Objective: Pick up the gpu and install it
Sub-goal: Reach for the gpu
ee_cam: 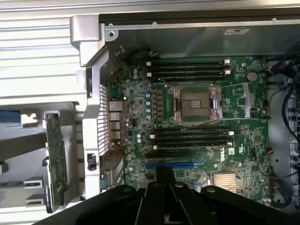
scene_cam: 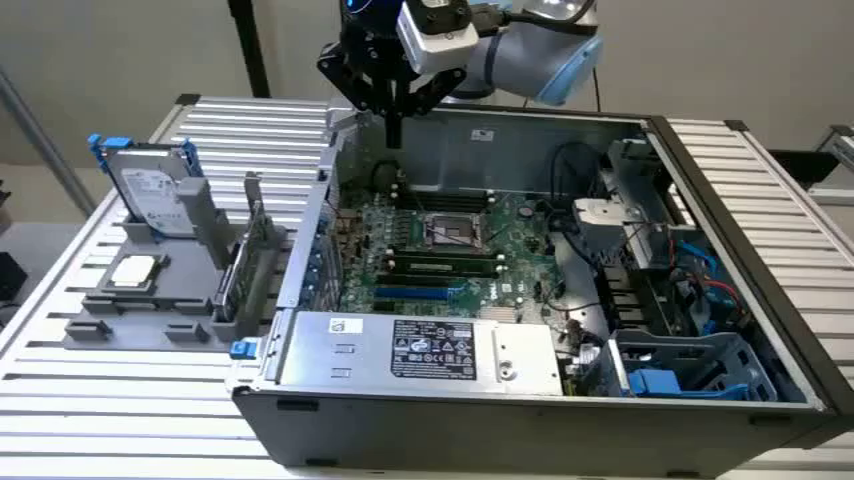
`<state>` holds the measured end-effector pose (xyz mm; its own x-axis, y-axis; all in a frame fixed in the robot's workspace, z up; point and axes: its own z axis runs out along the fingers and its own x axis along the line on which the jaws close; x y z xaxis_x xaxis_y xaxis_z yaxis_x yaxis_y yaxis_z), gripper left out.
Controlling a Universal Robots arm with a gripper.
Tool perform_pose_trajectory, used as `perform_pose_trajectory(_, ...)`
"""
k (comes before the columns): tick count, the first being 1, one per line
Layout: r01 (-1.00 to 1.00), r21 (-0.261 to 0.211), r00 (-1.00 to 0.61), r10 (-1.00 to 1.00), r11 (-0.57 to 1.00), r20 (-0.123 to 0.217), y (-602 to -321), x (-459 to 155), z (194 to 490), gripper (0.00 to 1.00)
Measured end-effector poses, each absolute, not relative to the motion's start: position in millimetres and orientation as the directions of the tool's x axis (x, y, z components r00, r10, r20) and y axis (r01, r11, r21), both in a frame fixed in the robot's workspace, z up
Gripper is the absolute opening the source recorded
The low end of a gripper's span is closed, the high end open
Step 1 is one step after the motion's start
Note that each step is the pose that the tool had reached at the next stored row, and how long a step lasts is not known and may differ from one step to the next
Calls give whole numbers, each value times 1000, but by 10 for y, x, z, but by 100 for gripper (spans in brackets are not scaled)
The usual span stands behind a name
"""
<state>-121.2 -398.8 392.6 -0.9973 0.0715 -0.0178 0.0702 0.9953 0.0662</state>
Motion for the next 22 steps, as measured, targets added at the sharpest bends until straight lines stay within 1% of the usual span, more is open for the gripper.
perform_pose_trajectory(16, 70, 68, -997, 71, 995, -18, -3994, -1218, 3926, 0)
perform_pose_trajectory(22, 70, 69, -997, 72, 995, -22, -4087, -1441, 3929, 0)
